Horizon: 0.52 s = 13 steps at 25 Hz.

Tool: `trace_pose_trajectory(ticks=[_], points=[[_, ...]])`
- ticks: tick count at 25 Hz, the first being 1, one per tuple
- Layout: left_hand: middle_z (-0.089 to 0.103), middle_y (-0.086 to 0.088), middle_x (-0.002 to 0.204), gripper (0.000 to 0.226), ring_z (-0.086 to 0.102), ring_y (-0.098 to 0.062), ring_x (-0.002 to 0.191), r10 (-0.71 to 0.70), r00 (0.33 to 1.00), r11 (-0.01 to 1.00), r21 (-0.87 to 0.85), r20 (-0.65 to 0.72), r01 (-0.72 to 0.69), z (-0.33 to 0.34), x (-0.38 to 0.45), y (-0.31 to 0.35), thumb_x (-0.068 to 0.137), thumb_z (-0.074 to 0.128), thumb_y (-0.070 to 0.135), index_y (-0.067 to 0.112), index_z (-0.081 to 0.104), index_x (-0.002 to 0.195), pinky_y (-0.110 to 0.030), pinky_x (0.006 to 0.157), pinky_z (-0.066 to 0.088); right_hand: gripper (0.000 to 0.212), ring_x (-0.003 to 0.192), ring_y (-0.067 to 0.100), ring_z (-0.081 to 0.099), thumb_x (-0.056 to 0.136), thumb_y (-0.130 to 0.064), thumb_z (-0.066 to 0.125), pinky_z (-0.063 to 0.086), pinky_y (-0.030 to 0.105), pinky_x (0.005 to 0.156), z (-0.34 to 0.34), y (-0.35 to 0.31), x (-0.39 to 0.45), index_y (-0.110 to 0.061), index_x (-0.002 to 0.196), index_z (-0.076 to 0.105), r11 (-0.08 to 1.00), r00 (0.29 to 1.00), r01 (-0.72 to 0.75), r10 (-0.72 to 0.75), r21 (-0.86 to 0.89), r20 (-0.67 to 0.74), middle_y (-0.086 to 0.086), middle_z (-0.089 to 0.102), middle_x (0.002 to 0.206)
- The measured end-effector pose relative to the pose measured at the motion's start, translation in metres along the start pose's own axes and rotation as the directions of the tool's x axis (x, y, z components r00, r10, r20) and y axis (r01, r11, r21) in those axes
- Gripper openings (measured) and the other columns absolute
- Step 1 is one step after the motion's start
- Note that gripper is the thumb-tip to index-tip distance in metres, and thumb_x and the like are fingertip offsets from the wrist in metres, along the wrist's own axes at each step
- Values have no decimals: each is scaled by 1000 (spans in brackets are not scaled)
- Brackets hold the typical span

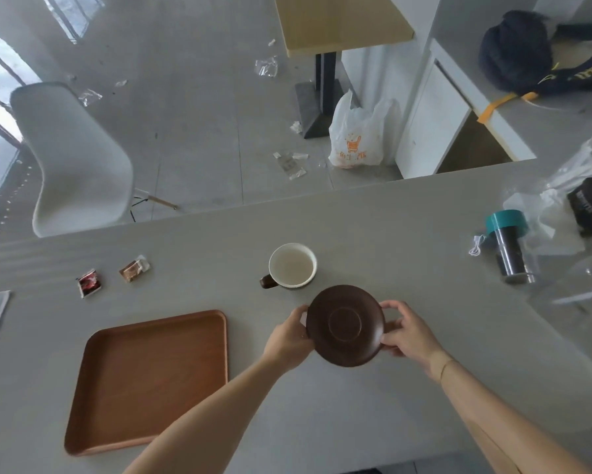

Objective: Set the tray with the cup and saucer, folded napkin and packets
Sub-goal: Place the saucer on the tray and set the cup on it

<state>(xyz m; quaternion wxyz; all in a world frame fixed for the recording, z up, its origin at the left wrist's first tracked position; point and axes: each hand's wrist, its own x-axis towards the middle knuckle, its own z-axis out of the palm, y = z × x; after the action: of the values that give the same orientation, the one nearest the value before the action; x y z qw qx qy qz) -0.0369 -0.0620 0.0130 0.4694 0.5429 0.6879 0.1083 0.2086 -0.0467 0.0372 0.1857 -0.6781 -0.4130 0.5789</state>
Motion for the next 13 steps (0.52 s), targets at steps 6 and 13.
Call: trace_pose_trajectory(ticks=[6,13], points=[[72,9,81,69,67,-9,81,-14,999,1000,-26,-33,13,-49,-45,-64,74,71,22,35,45,137,-17,67,48,51,57,17,64,77,9,65,47,28,55,67,-18,-34,-27,112,55,999,994,44,-44,4,105,11,64,85],[73,20,88,64,66,3,81,-57,986,997,-62,-158,47,-121,-102,-158,68,67,36,55,44,125,-21,75,54,51,65,22,67,77,8,65,51,30,58,188,-47,-59,-28,112,56,996,983,65,-55,-54,174,14,66,91]])
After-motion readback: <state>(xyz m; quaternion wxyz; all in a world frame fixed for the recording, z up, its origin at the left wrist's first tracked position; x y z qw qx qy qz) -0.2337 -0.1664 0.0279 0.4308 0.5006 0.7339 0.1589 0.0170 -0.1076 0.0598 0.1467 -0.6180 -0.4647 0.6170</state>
